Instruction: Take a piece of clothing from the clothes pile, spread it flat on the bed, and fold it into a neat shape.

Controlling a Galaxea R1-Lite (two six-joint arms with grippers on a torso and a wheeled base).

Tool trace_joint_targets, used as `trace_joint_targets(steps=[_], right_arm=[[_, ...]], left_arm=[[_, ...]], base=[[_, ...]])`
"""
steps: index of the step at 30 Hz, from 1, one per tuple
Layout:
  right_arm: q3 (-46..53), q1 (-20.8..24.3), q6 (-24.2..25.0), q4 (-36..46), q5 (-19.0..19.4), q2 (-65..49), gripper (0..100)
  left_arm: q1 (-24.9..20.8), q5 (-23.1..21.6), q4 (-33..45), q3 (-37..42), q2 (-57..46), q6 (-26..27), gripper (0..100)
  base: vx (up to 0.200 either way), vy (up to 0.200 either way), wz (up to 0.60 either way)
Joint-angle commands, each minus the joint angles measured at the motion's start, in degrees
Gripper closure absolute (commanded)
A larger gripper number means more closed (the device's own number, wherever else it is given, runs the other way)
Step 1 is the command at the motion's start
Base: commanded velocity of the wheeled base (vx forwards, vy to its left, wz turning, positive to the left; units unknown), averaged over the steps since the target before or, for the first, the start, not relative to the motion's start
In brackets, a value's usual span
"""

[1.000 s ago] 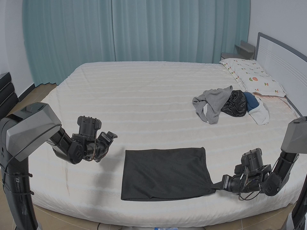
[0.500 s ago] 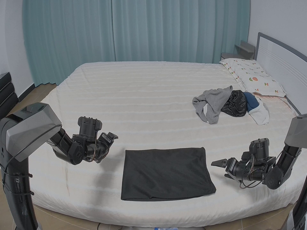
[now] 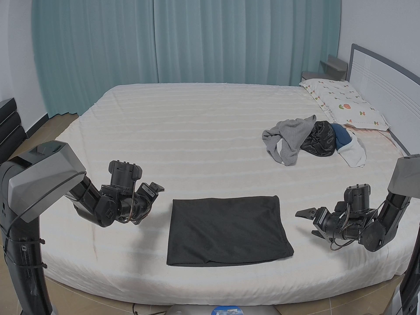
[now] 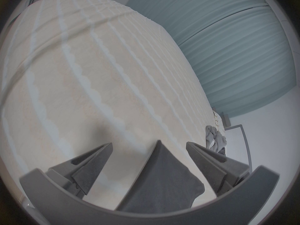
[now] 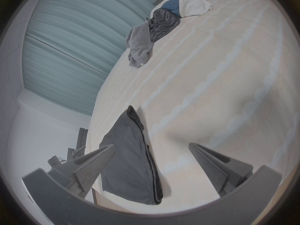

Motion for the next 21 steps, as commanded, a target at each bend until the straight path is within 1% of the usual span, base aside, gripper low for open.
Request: trace_joint_targets(steps=[1,9,13,15,21], right_arm=[[-0.5,-0.7,0.0,0.0,0.0,1.3,0],[-1.1,-0.8,0.1,0.0,0.0,1.8,0],[-1.1,-0.8,0.1,-0.3,0.0,1.9,0],[-1.0,-0.7,1.0,-0.5,0.0,1.9,0],[-1.1,-0.7,1.9,-0.5,0.0,2.1,0]], left_arm=[[0.0,-0.2,0.0,0.0,-0.1,-0.2,0],[-0.5,-0.3,0.2,-0.1,0.0,-0.4,0],[-1.0,-0.3,0.5,0.1,-0.1,-0.4,0],[-1.2,-0.3,0.5,0.8,-0.2,-0.4,0],[-1.9,-0.4,0.3,2.3,-1.0,-0.1,0]], base=[[0.0,0.0,0.0],[0.0,0.0,0.0],[0.0,-0.2,0.0],[0.0,-0.2,0.0],[0.0,0.0,0.0]])
